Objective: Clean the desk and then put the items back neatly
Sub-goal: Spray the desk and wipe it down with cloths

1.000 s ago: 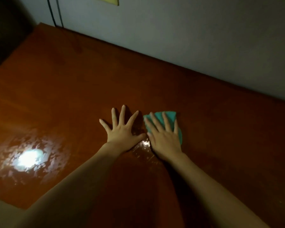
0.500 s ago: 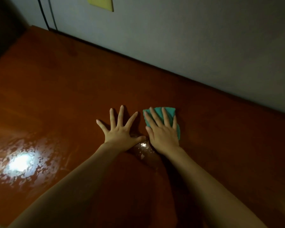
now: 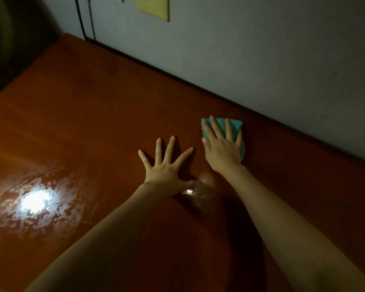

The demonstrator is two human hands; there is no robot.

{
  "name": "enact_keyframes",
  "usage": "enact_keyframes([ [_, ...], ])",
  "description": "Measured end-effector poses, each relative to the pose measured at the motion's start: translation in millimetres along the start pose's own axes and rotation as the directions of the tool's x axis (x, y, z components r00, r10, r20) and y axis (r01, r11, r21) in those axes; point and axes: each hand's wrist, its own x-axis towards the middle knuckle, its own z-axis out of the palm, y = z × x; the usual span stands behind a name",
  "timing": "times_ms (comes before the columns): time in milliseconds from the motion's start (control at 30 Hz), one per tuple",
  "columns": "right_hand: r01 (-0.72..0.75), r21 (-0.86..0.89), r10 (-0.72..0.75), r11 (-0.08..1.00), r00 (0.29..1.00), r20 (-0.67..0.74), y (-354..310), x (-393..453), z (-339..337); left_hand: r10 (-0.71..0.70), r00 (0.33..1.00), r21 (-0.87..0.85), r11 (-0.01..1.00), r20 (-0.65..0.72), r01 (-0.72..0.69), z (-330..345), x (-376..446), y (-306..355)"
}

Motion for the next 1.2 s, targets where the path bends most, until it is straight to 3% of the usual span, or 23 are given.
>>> enact_keyframes([
  [100,0.211,-0.078,-0.208,0.974,0.977,0.046,11.8,-18.5,4.0,0.000,1.000,-0.016,1.000,0.002,0.000,-2.7,2.1,0.4],
  [167,0.252,-0.109,-0.248,0.962,0.967,0.052,27.1,-23.6,2.3,0.000,1.000,-0.012,1.000,-0.004,0.000,-3.9,4.2,0.1],
  [333,-0.048,-0.051,0.048,0.998,0.999,-0.011,34.8,21.6,-11.9,0.043,0.997,0.021,0.999,-0.067,-0.041,-3.8,7.9,-2.8],
  [433,-0.097,0.002,0.097,0.995,0.995,-0.011,5.7,50.8,-15.4,0.061,0.993,0.053,0.997,-0.098,-0.056,-4.0,10.2,-7.4],
  [567,0.129,-0.047,-0.128,0.991,0.992,0.008,-22.1,40.2,-6.6,0.080,0.993,0.053,0.996,-0.092,-0.076,-7.0,13.3,-12.5],
  [633,0.286,-0.109,-0.283,0.952,0.958,0.049,-11.4,18.7,-3.1,0.087,0.993,0.044,0.996,-0.079,-0.083,-9.0,13.7,-13.7],
  [700,0.352,-0.152,-0.344,0.923,0.936,0.077,14.9,4.1,-3.5,0.086,0.994,0.037,0.996,-0.068,-0.084,-10.3,15.0,-15.1],
  [767,0.244,-0.144,-0.237,0.959,0.969,0.065,44.0,8.2,-10.4,0.089,0.994,0.033,0.996,-0.060,-0.087,-11.0,15.5,-14.9],
  [833,0.038,-0.103,-0.035,0.994,0.999,0.028,56.5,27.4,-17.1,0.089,0.993,0.054,0.995,-0.072,-0.085,-10.5,16.2,-14.2],
  [900,-0.118,-0.037,0.119,0.992,0.993,0.013,42.0,52.5,-20.7,0.085,0.993,0.068,0.995,-0.085,-0.079,-10.0,15.6,-13.4],
  [967,-0.148,0.005,0.148,0.989,0.989,0.005,10.9,72.2,-21.6,0.079,0.992,0.062,0.995,-0.095,-0.073,-8.9,15.7,-12.9],
  [1100,0.108,-0.037,-0.107,0.993,0.994,0.018,-32.8,65.1,-15.2,0.055,0.995,0.051,0.997,-0.085,-0.050,-8.0,16.1,-11.5],
  [1200,0.333,-0.138,-0.326,0.933,0.943,0.068,-17.2,20.0,-6.7,0.027,0.996,0.029,0.999,-0.087,-0.025,-8.5,17.5,-11.1],
])
